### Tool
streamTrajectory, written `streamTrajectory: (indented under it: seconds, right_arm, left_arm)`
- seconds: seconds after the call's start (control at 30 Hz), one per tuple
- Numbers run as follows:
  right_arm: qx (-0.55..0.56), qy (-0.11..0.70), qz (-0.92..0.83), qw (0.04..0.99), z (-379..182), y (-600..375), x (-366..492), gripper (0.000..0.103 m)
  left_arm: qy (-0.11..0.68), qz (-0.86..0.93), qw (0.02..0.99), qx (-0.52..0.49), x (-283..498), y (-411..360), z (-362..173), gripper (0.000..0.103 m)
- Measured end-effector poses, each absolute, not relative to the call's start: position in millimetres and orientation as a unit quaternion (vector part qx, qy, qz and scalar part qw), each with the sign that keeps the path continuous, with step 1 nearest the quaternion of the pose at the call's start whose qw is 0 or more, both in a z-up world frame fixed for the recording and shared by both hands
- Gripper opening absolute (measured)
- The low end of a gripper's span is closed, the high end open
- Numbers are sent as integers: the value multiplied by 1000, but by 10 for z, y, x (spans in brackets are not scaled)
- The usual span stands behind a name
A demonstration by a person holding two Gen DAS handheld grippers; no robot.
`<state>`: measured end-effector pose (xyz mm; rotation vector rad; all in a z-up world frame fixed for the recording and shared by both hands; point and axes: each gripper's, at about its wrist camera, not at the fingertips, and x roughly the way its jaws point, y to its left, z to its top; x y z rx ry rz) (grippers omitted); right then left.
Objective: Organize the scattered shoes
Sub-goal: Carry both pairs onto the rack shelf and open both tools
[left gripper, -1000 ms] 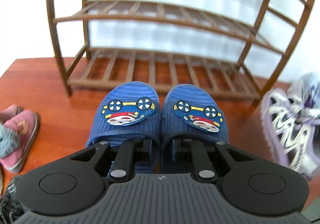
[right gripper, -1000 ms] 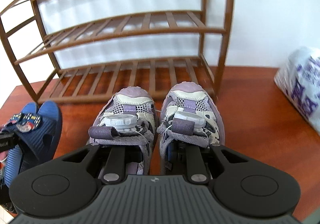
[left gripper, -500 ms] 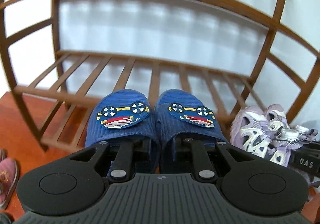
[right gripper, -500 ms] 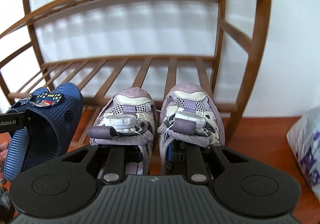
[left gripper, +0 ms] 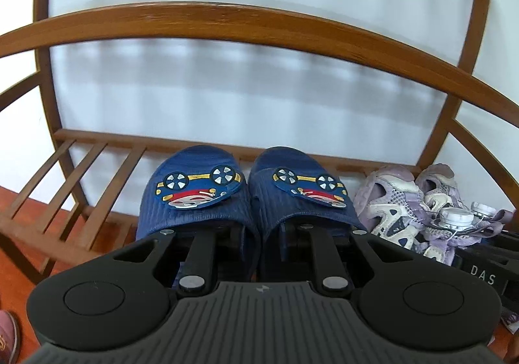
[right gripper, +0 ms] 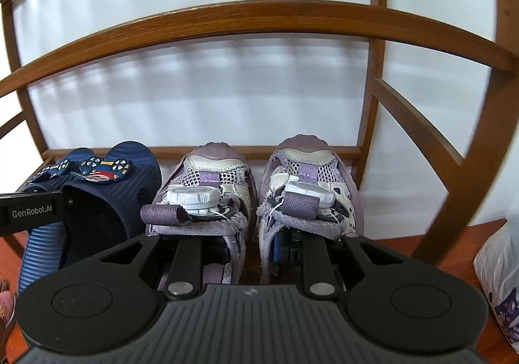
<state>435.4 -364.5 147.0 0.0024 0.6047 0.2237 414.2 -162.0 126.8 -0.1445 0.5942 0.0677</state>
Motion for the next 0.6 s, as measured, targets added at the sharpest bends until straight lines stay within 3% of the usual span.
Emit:
streamTrajectory:
  seconds: [0.43,0.53,0.6]
  right_arm:
    - [-22,324,96,941,1329,-3496,4900,40]
    - [-32,329,97,939,1302,-3479,4944,44]
    - [-35,329,100,938,1306,-3486,4934,51]
  left_arm:
    - [307,37,949,-68,4497,-1565,1134,26]
    - [309,35,948,-63,4505,-1558,1131,32]
    - [310,35,948,-61,4498,-1549,1138,44]
